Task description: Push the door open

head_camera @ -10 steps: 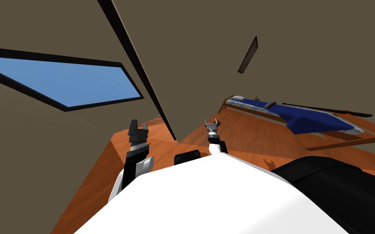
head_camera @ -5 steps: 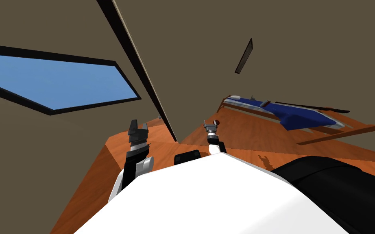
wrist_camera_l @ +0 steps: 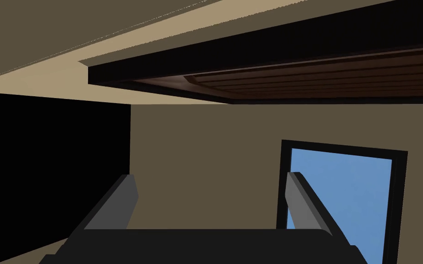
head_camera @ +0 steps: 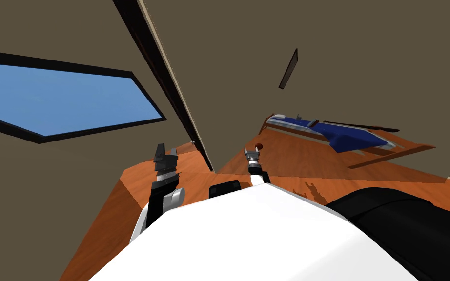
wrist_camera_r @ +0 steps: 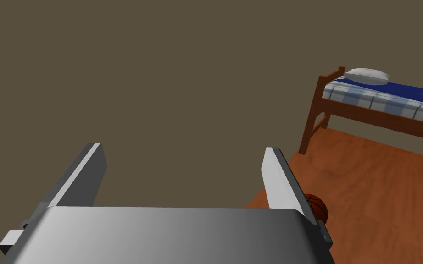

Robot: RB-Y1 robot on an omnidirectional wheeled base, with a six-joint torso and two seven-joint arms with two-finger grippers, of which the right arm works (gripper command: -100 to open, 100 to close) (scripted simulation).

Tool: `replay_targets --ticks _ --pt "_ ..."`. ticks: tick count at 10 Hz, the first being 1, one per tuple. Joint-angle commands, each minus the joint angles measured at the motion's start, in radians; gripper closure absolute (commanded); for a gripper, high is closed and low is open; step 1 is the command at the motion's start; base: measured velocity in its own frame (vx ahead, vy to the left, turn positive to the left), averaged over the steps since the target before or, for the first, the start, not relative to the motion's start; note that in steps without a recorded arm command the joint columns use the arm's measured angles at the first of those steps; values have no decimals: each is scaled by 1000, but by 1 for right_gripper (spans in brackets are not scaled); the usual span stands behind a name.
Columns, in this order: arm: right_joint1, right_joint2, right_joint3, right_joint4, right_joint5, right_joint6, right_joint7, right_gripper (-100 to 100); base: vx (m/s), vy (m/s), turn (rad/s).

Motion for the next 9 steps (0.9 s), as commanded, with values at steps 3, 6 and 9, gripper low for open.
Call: replay_targets --ticks 3,6,9 --pt "0 -7 16 19 -77 -8 -19 -100 35 116 -90" --pt "3 -14 32 34 -145 -17 -36 -100 41 104 -76" --pt "6 -20 48 49 -213 -25 -53 -100 29 126 -84"
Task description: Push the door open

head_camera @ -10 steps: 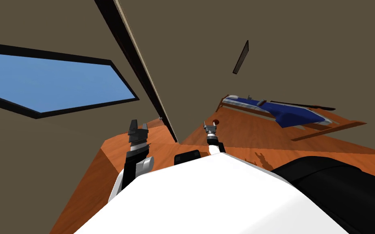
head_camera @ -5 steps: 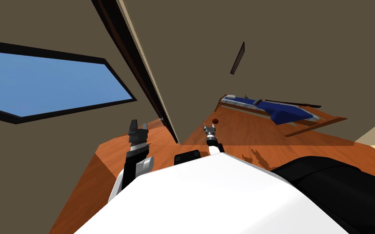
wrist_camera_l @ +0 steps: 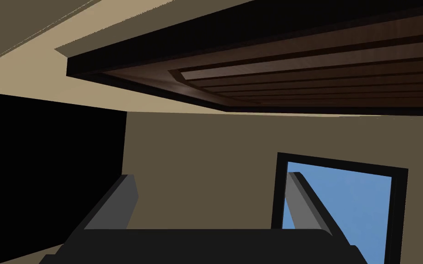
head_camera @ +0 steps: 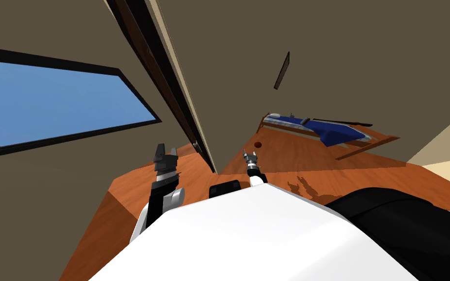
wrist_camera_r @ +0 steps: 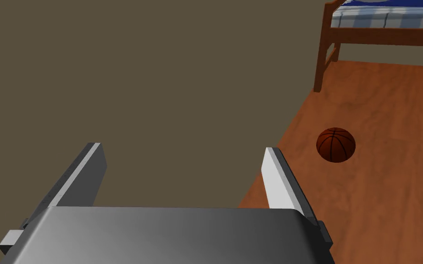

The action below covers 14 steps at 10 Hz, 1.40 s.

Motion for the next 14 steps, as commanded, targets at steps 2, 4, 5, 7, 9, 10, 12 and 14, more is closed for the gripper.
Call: replay_targets --ticks 2,4,5,7,9,10,12,14 --pt "2 -7 11 14 -62 -5 -15 -100 38 110 -73" --pt "3 -11 22 24 -108 -11 -26 -100 16 110 -77" --pt "4 -14 28 29 -130 -14 -32 -100 32 108 -76" --pt "6 -18 39 39 -176 -19 -43 -100 15 120 -74" --pt "8 -22 50 49 -221 -25 -54 -100 24 122 -81" --pt "9 -25 55 54 -244 -28 -60 -100 32 115 -70" --pt "11 -29 66 64 -289 -33 -71 -100 17 111 -74" --pt "13 -34 77 74 -336 -39 -83 -100 17 113 -70"
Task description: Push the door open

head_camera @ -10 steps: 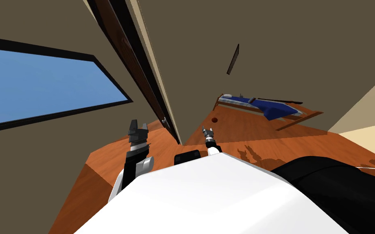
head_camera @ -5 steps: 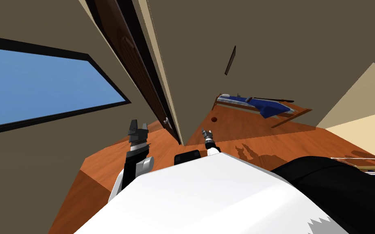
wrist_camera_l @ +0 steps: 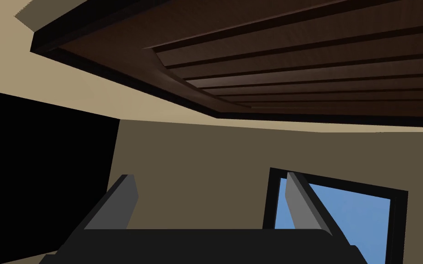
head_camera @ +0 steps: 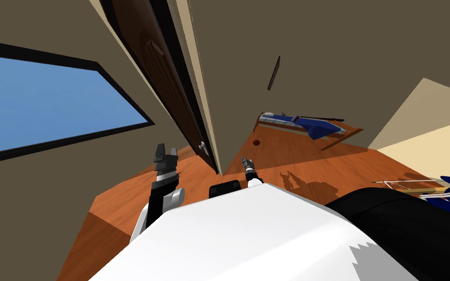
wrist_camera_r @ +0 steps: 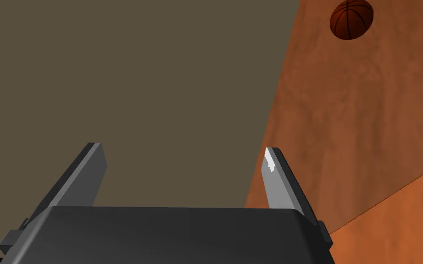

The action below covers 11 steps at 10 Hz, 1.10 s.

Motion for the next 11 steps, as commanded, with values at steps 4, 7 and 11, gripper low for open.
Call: replay_targets --ticks 4,7,11 --pt "3 -13 23 25 -115 -12 -29 -100 6 129 -56" --pt "7 -20 41 41 -188 -21 -47 -100 10 109 -53" --pt "11 -30 64 63 -284 -33 -71 -100 5 130 -60"
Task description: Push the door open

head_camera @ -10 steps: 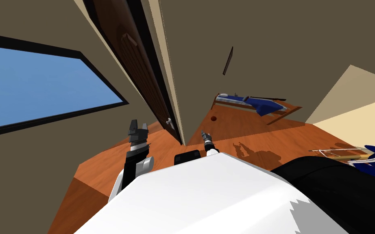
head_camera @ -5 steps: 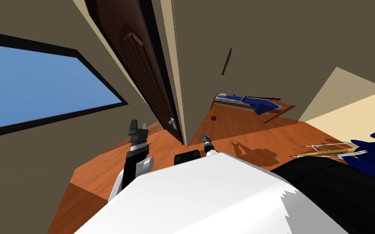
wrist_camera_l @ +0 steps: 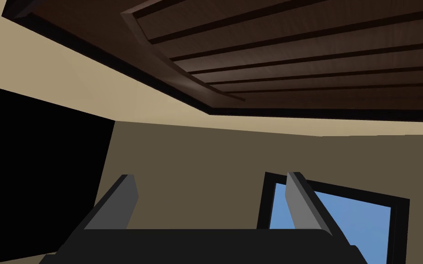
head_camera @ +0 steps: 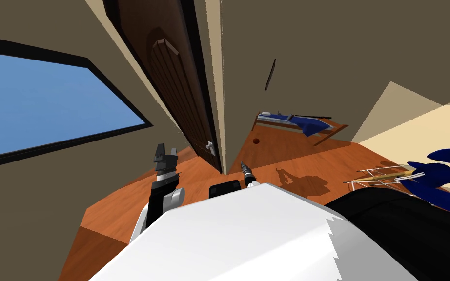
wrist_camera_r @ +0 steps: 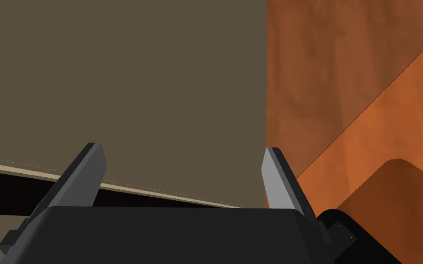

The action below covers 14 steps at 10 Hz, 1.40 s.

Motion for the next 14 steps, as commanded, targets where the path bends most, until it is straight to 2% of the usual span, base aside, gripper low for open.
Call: replay_targets --ticks 1,14 --pt "2 -5 9 6 -43 -6 -6 -100 4 109 -49" --pt "16 -36 86 76 -361 -45 -86 -100 10 113 -42"
